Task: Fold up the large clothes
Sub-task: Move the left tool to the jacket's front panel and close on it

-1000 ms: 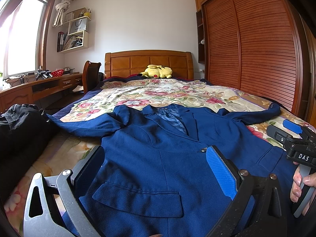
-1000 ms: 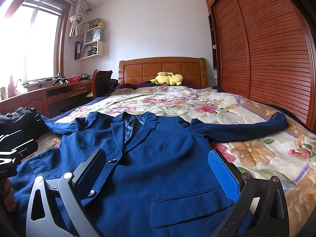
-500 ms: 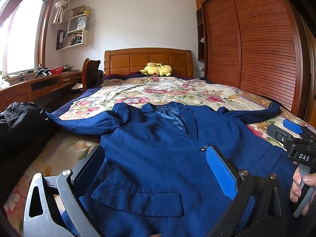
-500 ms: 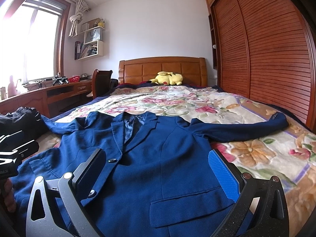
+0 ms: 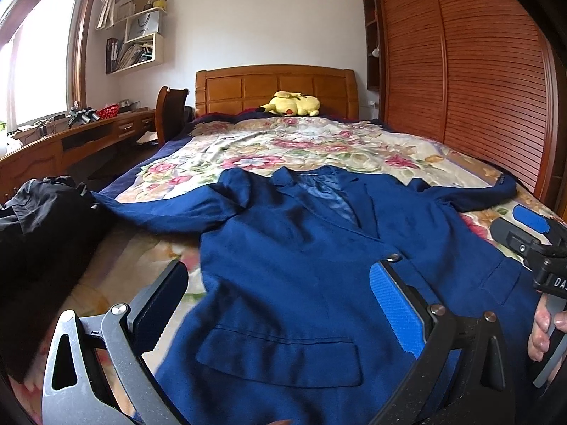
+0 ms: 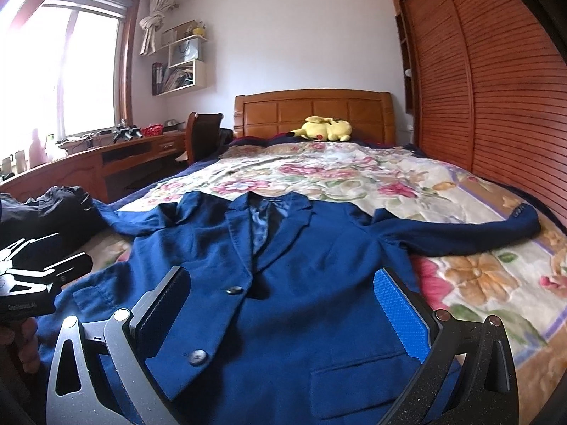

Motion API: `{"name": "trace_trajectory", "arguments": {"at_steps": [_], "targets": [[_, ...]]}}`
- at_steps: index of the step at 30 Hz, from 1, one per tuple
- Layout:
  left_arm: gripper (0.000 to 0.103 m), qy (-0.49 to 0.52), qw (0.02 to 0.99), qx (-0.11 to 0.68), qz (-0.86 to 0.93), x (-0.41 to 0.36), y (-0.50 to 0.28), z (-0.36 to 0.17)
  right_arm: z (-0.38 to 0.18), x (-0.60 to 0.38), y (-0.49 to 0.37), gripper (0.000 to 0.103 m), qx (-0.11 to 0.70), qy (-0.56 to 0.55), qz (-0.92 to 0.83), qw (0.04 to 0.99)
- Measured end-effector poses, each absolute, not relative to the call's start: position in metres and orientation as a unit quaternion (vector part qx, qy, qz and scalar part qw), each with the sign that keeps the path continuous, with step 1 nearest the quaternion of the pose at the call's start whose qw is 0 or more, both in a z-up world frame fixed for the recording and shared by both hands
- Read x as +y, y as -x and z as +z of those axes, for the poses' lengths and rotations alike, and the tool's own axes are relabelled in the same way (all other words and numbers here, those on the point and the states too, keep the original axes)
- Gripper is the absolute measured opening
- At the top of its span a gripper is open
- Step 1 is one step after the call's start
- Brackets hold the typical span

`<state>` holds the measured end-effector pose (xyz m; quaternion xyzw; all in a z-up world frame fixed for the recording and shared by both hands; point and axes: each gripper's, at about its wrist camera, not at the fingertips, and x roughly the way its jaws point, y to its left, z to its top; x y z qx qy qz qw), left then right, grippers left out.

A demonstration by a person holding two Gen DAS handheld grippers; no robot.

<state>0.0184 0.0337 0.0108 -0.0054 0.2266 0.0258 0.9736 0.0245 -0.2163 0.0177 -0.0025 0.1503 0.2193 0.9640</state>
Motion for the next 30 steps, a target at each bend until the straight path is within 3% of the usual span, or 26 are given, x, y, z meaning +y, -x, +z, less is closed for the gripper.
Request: {"name": "trace_trajectory", "arguments": {"at_steps": [18,30], "targets": [[0.103,-0.025,0.962,0.263,0.072,0.098,-0.053,0.033,0.047,-0.181,-0.058,0.103,0.174,0.020,0.270,0.947],[0.103,-0.014,0.942,0.325,0.083,0.146,-0.107,0.004,0.048,-0.136,-0.094,0.103,0.181,0.051,0.302,0.935]]}}
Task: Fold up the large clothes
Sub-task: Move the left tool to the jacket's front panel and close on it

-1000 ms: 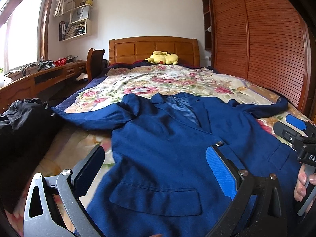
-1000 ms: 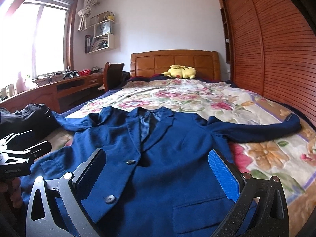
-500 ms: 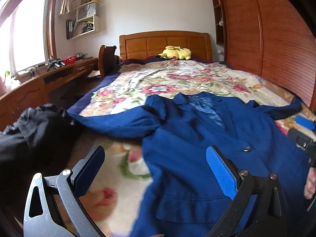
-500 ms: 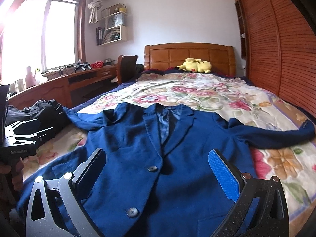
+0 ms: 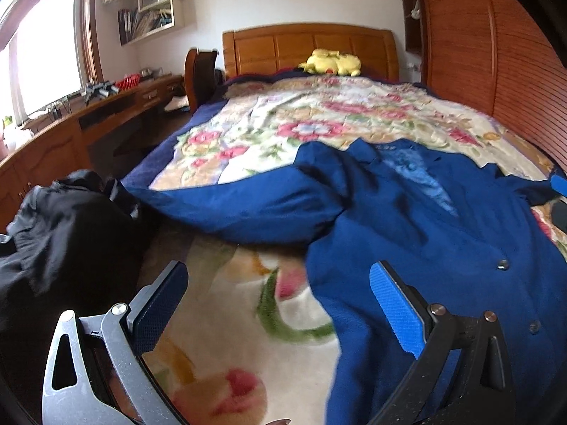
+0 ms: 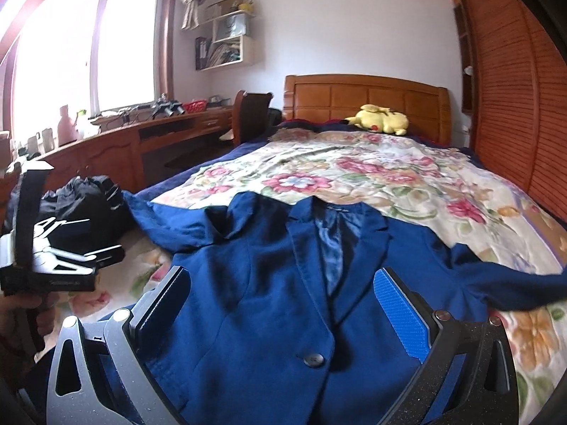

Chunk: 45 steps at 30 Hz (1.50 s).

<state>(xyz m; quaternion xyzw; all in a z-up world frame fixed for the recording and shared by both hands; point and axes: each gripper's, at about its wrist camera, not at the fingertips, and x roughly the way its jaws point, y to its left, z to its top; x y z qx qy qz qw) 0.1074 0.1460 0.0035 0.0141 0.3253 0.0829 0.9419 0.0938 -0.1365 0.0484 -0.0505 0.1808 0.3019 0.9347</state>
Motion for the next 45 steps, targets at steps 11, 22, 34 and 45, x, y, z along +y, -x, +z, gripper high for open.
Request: {"name": "trace_trajectory", "arguments": {"at_steps": [11,22,34,45], "targets": [[0.103,0.039,0.926,0.363,0.093,0.184,-0.157,-0.018,0.033,-0.124,-0.123,0.103,0.219,0.072,0.318,0.920],[0.091,0.094,0.912,0.389,0.093,0.205,-0.197,-0.028,0.030,-0.119,-0.123,0.103,0.224,0.080,0.308,0.921],[0.067,0.101,0.898,0.412,0.114,0.215,-0.224,-0.038,0.029,-0.125,-0.118,0.103,0.218,0.081,0.308,0.922],[0.006,0.077,0.910,0.396,0.094,0.197,-0.230,-0.023,0.030,-0.135,-0.119,0.103,0.219,0.077,0.305,0.924]]}}
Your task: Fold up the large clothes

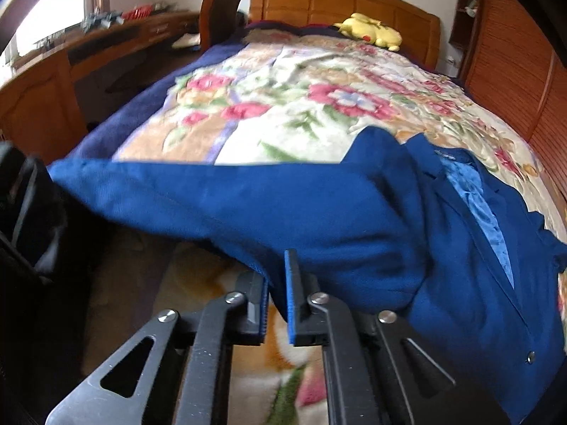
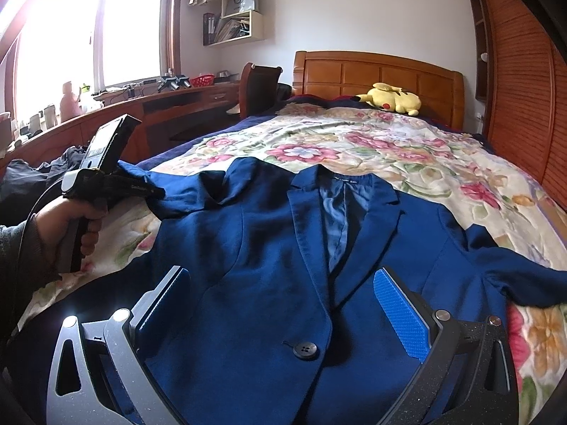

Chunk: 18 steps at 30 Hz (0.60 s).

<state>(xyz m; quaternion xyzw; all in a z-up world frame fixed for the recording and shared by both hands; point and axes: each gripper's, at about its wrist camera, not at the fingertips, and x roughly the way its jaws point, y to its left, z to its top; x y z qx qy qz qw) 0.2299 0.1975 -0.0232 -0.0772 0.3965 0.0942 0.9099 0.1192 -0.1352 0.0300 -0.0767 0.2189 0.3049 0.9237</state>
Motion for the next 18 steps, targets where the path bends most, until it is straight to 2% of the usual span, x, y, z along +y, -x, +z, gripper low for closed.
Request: {"name": "trace_trajectory", "arguments": {"at_steps": [7,18], "targets": [[0.004,0.057,0.930,0.360,0.053,0.168,-0.221,0.012,0.033,-0.149,-0.120,0.103,0.216,0.069,0.293,0.929],[0.004,-0.020,0.938,0.342,-0.055,0.067,-0.197,0.041,0.035,-0.167,-0.126,0.103,0.216,0.051,0.275,0.935]]}}
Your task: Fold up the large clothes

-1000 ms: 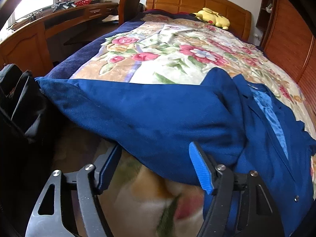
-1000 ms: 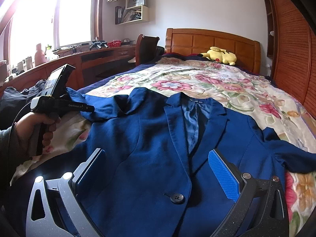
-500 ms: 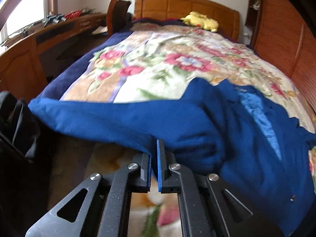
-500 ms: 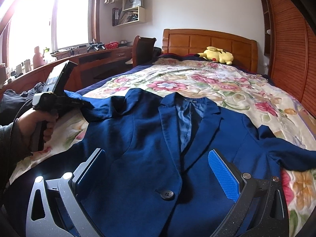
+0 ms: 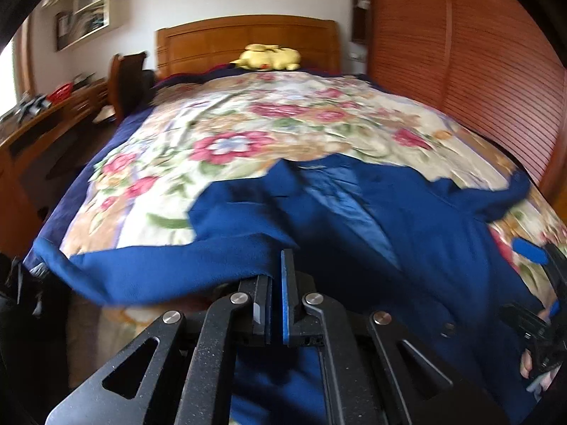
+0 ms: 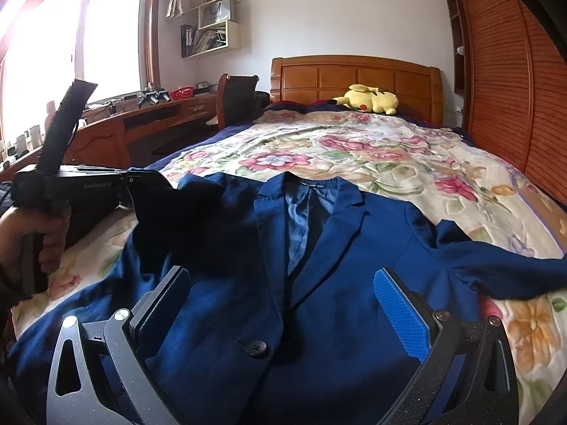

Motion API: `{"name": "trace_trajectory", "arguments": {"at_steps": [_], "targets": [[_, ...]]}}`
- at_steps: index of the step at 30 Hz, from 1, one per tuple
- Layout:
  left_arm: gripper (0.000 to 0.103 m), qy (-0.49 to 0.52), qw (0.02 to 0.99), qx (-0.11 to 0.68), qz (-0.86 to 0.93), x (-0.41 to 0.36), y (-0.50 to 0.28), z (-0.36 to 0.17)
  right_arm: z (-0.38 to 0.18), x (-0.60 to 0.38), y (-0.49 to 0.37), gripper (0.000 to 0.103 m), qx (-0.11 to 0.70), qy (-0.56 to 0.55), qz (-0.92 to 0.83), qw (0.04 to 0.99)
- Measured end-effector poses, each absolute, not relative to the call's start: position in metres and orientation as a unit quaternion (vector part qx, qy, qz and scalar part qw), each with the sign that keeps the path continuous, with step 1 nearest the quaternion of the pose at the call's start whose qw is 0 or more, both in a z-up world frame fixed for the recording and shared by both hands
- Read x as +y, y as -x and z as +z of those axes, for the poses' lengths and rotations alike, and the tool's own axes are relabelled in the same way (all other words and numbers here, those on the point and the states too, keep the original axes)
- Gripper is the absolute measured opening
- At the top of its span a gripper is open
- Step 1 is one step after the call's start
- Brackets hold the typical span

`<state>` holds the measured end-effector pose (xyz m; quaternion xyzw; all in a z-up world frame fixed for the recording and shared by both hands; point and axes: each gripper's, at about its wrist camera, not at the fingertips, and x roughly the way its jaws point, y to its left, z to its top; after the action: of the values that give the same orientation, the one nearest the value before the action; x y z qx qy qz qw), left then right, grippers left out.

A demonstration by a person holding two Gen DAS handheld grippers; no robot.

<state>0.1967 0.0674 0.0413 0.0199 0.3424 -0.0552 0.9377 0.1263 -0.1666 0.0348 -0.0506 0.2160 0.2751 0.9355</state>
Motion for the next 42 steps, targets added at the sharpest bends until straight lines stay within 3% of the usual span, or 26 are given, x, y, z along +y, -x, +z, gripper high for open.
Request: {"name": "trace_trajectory", "arguments": {"at_steps": [5,12,14,16,18,20,29,42], "targets": [[0.005,-0.042,0.931,0.359,-0.050,0.057,-0.186,0.028,0.034,-0.165,-0.124,0.103,0.217,0.053,0.276,0.935],[0.040,-0.032,0.929,0.365,-0.050,0.070,-0.163,0.021,0.035,-0.166,-0.123,0.103,0.218,0.059,0.279,0.933],[0.041,-0.030,0.932,0.358,-0.053,0.076,-0.155,0.025,0.035,-0.167,-0.121,0.103,0.217,0.059,0.279,0.933],[0.049,-0.032,0.934,0.352,-0.054,0.081,-0.147,0.030,0.035,-0.167,-0.122,0.103,0.217,0.060,0.280,0.933],[0.070,-0.033,0.938,0.341,-0.054,0.086,-0.137,0.035,0.034,-0.167,-0.122,0.103,0.217,0.061,0.281,0.933],[0.076,-0.032,0.942,0.330,-0.049,0.091,-0.131,0.039,0.034,-0.166,-0.122,0.103,0.218,0.062,0.281,0.933],[0.077,-0.004,0.941,0.338,0.023,0.142,-0.154,0.024,0.032,-0.161,-0.119,0.103,0.218,0.075,0.283,0.931],[0.077,0.050,0.896,0.430,0.101,0.196,-0.209,-0.050,0.029,-0.159,-0.121,0.103,0.222,0.083,0.287,0.928]]}}
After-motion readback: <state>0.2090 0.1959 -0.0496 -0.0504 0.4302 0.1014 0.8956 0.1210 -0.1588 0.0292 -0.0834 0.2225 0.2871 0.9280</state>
